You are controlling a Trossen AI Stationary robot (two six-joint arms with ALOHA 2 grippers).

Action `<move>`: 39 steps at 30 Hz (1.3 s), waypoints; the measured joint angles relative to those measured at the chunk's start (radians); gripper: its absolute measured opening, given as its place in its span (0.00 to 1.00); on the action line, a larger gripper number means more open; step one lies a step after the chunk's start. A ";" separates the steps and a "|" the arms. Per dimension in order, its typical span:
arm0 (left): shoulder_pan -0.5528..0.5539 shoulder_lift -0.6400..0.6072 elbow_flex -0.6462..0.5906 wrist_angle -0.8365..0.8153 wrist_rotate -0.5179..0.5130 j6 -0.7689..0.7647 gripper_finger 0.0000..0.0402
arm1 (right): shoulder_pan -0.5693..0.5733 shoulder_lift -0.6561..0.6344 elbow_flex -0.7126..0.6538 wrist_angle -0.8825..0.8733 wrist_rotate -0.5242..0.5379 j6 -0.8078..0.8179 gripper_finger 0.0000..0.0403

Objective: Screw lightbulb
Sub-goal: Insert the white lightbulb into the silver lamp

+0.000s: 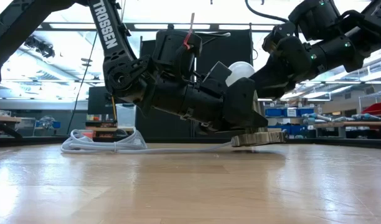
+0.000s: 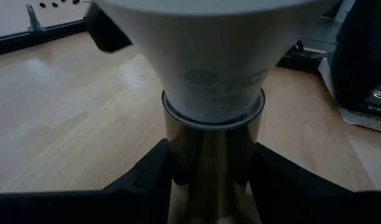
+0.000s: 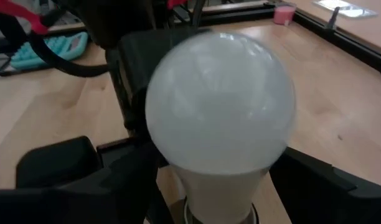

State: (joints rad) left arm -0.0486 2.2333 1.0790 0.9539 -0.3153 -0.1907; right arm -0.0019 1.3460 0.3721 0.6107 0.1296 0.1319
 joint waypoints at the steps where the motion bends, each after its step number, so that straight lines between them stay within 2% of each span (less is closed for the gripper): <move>1: 0.000 0.000 0.000 0.000 0.000 0.000 0.43 | 0.000 0.000 0.000 -0.006 0.000 0.001 0.75; 11: 0.000 0.000 0.000 -0.006 0.021 0.002 0.43 | 0.001 -0.072 0.000 -0.098 -0.006 -0.037 0.74; 13: 0.000 0.000 0.000 -0.006 0.028 0.002 0.43 | -0.009 -0.080 0.000 -0.109 -0.051 -0.063 0.75; 17: 0.000 0.000 0.000 -0.006 0.050 0.003 0.43 | -0.061 -0.074 0.000 -0.112 -0.213 -0.094 0.76; 26: 0.003 -0.001 0.000 -0.009 0.133 0.033 0.43 | -0.148 -0.035 0.000 -0.104 -0.380 -0.170 0.82; 35: 0.013 -0.001 0.000 -0.023 0.177 0.031 0.43 | -0.149 0.052 0.004 0.015 -0.431 -0.221 0.86; 39: 0.014 -0.002 0.000 -0.029 0.181 0.032 0.43 | -0.149 0.093 0.046 0.022 -0.498 -0.222 0.89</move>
State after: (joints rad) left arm -0.0344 2.2318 1.0790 0.9249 -0.1342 -0.1592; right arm -0.1513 1.4388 0.4177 0.6328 -0.3682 -0.0902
